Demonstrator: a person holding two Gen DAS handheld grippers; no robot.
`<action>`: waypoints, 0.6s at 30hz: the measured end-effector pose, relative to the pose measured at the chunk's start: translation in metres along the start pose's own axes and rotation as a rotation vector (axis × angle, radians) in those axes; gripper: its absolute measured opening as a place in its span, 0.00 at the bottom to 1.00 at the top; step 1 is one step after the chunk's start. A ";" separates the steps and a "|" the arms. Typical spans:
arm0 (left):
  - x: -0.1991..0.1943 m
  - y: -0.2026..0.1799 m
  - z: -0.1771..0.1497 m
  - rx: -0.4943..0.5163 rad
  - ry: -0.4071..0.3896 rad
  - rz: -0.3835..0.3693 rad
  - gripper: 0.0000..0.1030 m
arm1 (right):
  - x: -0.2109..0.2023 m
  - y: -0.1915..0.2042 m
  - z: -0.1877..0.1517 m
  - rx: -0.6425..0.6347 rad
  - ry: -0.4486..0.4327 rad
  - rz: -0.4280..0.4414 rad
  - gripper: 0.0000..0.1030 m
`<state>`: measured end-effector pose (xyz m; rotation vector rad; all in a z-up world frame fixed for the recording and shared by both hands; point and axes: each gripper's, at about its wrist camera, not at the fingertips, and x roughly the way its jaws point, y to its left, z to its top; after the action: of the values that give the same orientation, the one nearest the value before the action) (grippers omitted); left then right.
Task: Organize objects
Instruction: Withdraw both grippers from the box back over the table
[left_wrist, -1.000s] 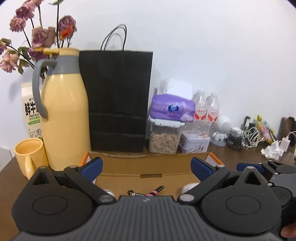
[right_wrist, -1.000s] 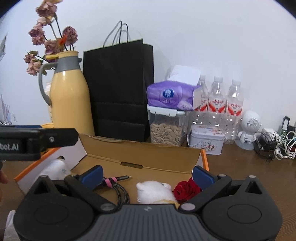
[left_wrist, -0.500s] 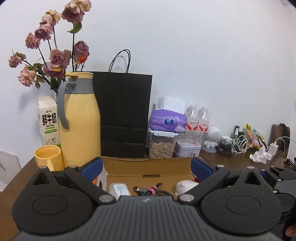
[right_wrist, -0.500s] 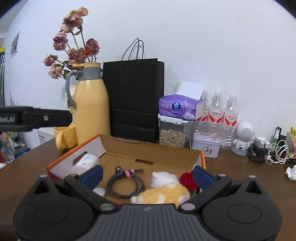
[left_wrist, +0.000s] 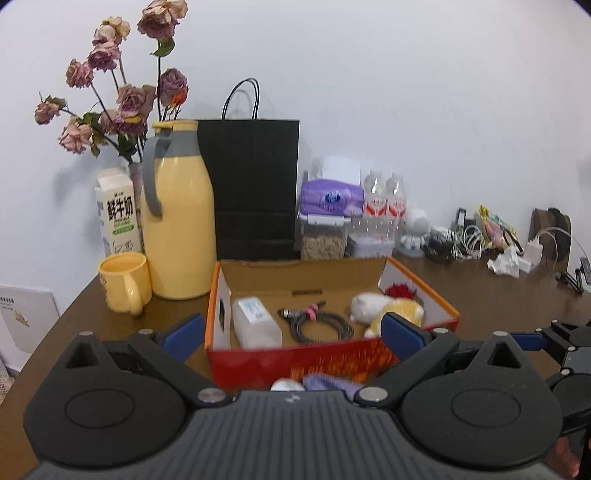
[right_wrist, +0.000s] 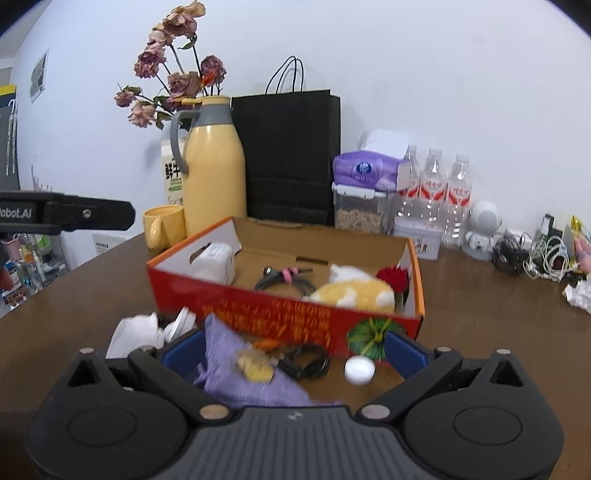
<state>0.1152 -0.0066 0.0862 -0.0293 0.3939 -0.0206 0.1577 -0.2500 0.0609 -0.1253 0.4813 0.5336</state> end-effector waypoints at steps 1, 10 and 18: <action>-0.003 0.001 -0.003 0.000 0.007 0.001 1.00 | -0.003 0.001 -0.004 0.005 0.005 0.002 1.00; -0.019 0.009 -0.044 -0.024 0.109 0.011 1.00 | -0.018 0.010 -0.032 0.036 0.056 0.013 1.00; -0.018 0.009 -0.077 -0.028 0.208 -0.009 1.00 | -0.020 0.018 -0.055 0.047 0.113 0.034 1.00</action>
<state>0.0687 0.0009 0.0218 -0.0572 0.6016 -0.0269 0.1106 -0.2571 0.0221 -0.1024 0.6066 0.5495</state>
